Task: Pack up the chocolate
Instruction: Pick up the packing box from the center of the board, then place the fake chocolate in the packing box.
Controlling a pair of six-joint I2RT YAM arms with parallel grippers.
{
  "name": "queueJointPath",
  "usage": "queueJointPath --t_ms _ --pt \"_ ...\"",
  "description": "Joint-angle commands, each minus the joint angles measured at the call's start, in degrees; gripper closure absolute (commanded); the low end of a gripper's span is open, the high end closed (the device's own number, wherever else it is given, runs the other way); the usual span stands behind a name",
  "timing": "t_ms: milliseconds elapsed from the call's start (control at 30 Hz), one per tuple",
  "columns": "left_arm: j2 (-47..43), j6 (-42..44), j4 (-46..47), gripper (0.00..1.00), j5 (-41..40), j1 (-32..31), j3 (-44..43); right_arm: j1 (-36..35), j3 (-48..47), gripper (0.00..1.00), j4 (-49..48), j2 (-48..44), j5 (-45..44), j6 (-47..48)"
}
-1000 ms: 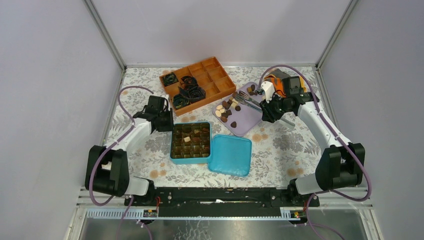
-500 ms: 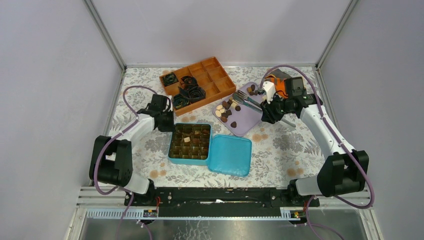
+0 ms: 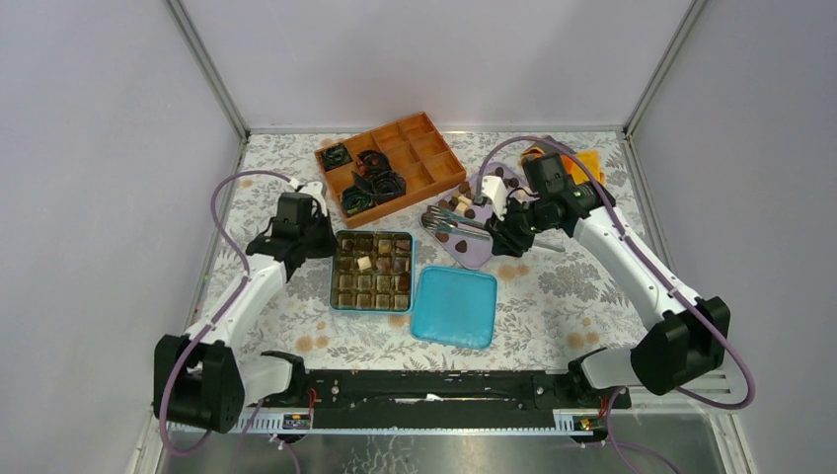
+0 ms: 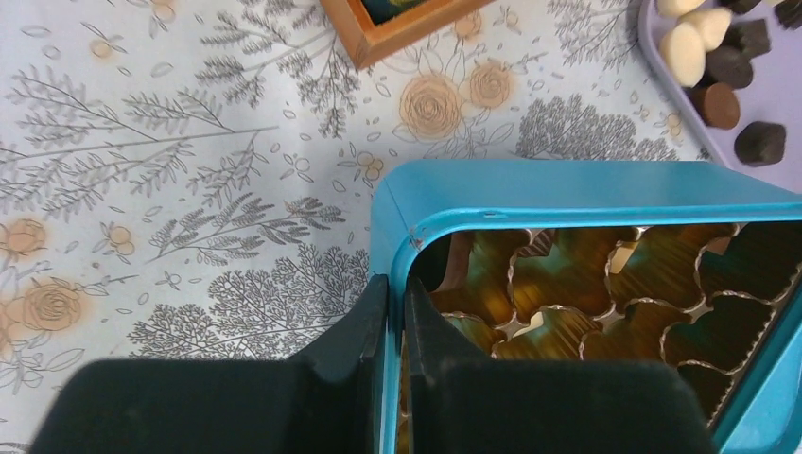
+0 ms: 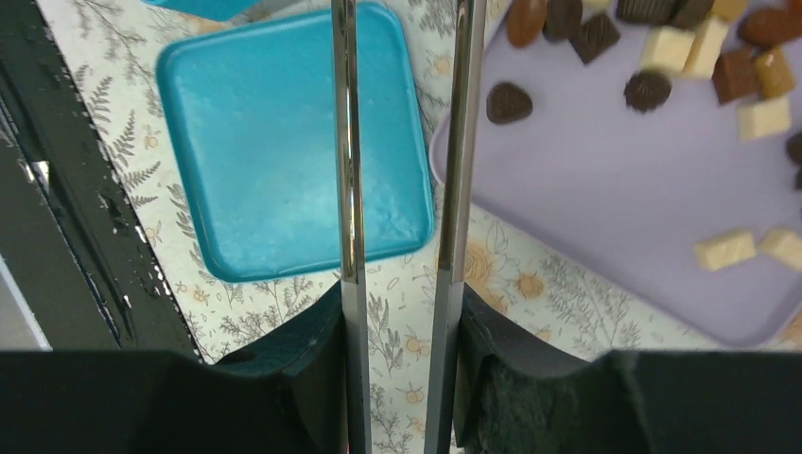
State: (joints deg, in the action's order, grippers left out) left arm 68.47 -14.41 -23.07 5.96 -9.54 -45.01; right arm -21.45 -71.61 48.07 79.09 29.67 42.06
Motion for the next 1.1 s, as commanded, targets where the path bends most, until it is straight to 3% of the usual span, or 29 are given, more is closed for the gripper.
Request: queueJointPath --t_ms 0,467,1067 --pt "-4.5 -1.2 7.4 1.0 -1.8 0.3 1.1 -3.2 -8.2 0.98 3.4 -1.0 2.6 2.5" --pt "-15.4 -2.7 13.0 1.0 -5.8 0.3 4.9 -7.2 -15.5 0.98 7.8 -0.7 6.3 5.6" --pt "-17.8 -3.1 14.5 1.0 -8.8 0.3 5.6 -10.6 -17.3 0.98 10.1 -1.6 8.8 7.6"
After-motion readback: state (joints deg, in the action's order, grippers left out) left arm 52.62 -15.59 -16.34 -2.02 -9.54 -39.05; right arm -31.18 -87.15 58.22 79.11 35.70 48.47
